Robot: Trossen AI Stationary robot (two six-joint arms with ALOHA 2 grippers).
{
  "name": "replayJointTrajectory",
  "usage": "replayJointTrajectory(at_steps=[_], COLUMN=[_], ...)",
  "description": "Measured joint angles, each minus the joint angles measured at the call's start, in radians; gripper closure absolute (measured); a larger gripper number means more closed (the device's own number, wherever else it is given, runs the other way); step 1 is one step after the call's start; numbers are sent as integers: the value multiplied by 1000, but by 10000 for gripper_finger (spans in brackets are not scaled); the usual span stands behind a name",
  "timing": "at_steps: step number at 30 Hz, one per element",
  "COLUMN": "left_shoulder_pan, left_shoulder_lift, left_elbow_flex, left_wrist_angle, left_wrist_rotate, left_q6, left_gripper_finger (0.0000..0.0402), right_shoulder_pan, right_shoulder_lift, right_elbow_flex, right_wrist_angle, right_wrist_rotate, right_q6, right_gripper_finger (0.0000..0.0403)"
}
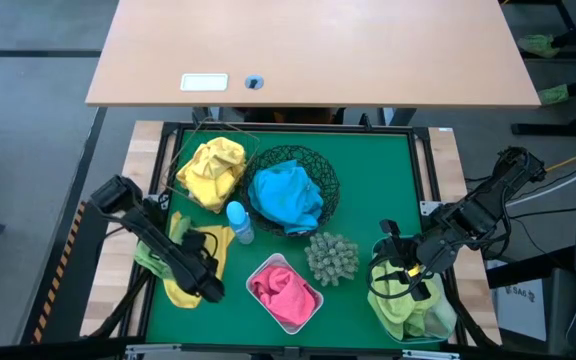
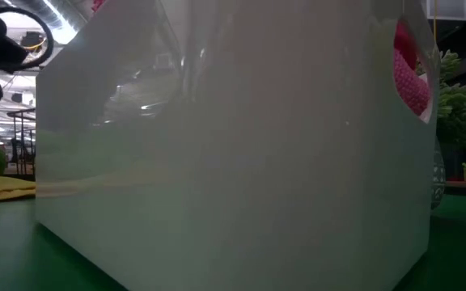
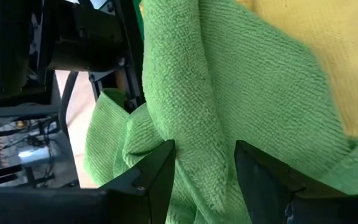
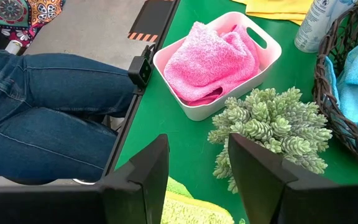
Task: Sort microfiber towel by color & place in baskets
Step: Put the green microfiber cloth into the blue bin
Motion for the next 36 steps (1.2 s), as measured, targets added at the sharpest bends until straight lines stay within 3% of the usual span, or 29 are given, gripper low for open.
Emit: replayJointTrajectory(at_steps=[10, 21, 29, 36], left_shoulder_pan=[0, 0, 0, 0], left_shoulder_lift=[53, 53, 39, -55], left_elbow_flex=[0, 0, 0, 62], left_wrist_angle=[10, 18, 21, 37], left_wrist_rotate=[-64, -120, -156, -157], left_q6=[47, 135, 190, 292], left_gripper_finger=[253, 394, 398, 400], right_shoulder_pan=[0, 0, 0, 0], right_shoulder_lift=[0, 0, 0, 0], right_elbow_flex=[0, 0, 0, 0], right_wrist_angle=[0, 0, 1, 3], right_wrist_rotate=[0, 0, 0, 0], right_q6=[0, 0, 0, 0], right_gripper_finger=[235, 235, 235, 235])
